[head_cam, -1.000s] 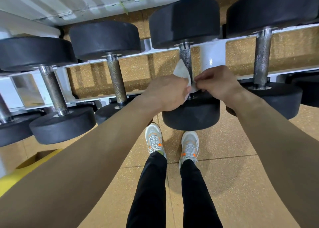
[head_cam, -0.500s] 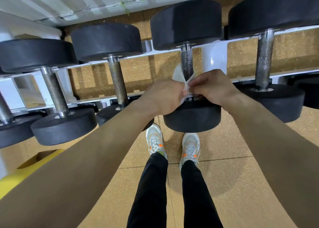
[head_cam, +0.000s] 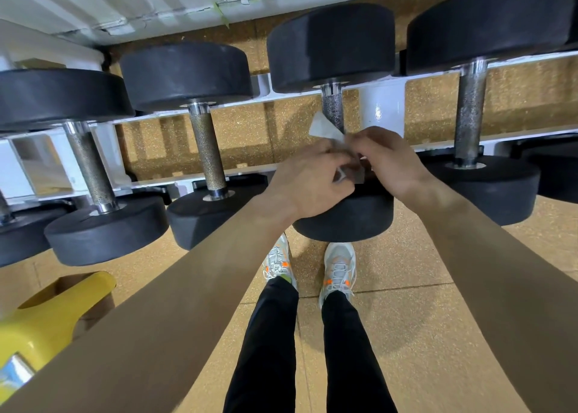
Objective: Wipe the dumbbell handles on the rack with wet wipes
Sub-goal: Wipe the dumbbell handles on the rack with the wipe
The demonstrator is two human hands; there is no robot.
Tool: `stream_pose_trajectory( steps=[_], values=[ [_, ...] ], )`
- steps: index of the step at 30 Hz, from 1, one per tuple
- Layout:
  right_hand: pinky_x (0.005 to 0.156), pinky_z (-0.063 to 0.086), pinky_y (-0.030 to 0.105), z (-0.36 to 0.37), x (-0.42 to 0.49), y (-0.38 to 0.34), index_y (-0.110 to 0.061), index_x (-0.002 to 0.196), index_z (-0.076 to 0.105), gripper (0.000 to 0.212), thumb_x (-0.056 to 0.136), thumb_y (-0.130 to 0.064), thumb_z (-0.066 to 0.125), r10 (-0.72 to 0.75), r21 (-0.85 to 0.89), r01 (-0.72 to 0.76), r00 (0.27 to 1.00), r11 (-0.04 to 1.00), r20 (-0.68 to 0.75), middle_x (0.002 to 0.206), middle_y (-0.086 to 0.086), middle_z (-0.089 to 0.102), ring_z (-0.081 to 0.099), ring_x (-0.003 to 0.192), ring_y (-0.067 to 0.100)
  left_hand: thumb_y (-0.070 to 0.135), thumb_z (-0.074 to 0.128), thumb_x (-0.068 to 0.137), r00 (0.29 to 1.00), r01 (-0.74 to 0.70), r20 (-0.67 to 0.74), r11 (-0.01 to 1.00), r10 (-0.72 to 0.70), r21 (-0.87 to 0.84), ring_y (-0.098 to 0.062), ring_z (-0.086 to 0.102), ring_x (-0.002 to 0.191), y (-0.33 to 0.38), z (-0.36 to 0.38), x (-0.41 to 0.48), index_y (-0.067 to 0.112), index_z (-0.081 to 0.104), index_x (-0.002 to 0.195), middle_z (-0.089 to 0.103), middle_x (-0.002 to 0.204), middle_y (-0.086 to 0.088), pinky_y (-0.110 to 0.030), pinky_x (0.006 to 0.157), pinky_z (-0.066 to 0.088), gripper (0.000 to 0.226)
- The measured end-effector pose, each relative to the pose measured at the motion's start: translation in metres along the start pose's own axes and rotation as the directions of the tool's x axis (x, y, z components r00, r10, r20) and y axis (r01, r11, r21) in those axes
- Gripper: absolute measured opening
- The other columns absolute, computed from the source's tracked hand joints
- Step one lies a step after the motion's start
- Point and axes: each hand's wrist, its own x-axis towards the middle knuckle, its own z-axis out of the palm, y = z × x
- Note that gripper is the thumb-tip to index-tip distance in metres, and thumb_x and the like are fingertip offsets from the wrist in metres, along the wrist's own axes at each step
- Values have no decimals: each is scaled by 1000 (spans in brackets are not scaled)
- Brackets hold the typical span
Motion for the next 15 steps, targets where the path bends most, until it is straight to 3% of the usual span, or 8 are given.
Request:
stream_pose_trajectory(
  steps=[2, 4, 6, 8, 10, 12, 15],
  values=[
    [69, 43, 15, 4, -1, 2, -22, 95, 64, 26, 95, -47, 63, -71, -164, 66, 997, 984, -25, 85, -9, 67, 62, 80, 4, 33, 57, 95, 999, -8, 45, 997, 11, -70, -17, 46, 124, -2, 1, -2, 27, 68, 124, 48, 137, 3, -30, 105, 38, 32],
    [59, 38, 10, 8, 4, 5, -19, 92, 62, 22, 100, -39, 58, -133, -282, 102, 987, 954, -91, 82, -6, 63, 60, 80, 14, 24, 61, 95, 998, 33, 64, 969, -18, -245, -8, 48, 111, -3, -1, -3, 23, 73, 115, 51, 123, 5, -17, 99, 36, 23],
    [58, 37, 16, 10, 11, 6, -15, 89, 62, 24, 103, -33, 54, -93, -306, 44, 984, 951, -150, 79, -3, 60, 57, 80, 20, 16, 62, 94, 987, 158, 69, 866, -143, -474, -8, 54, 101, -6, -5, -3, 24, 76, 99, 62, 110, 5, -16, 96, 39, 17],
    [60, 36, 26, 12, 17, 5, -13, 91, 63, 25, 104, -31, 51, -30, -304, -22, 986, 952, -164, 80, -2, 60, 55, 81, 21, 18, 61, 92, 950, 245, 5, 735, -313, -633, -13, 62, 101, -13, -4, -3, 30, 71, 86, 69, 102, 9, -36, 101, 48, 16],
    [63, 36, 29, 17, 23, 2, -9, 94, 63, 27, 104, -28, 47, -4, -327, -53, 985, 943, -171, 83, 2, 61, 55, 81, 22, 27, 64, 91, 899, 306, -18, 656, -438, -690, -19, 66, 100, -16, -1, 0, 31, 61, 87, 67, 98, 7, -45, 98, 52, 7],
    [72, 38, 27, 22, 29, -1, -7, 99, 65, 28, 104, -24, 44, 18, -333, -90, 977, 939, -213, 93, 7, 63, 55, 87, 26, 29, 60, 98, 876, 365, 72, 558, -477, -746, -26, 67, 101, -11, 1, 7, 29, 56, 89, 68, 101, 0, -43, 96, 53, 10],
    [79, 41, 30, 21, 35, -3, -9, 105, 66, 24, 102, -14, 43, 93, -355, -195, 954, 914, -286, 109, 14, 65, 58, 99, 32, 39, 45, 105, 843, 424, 220, 354, -491, -833, -28, 67, 104, -8, -2, 25, 18, 64, 106, 71, 111, -7, -37, 90, 53, 28]
  ],
)
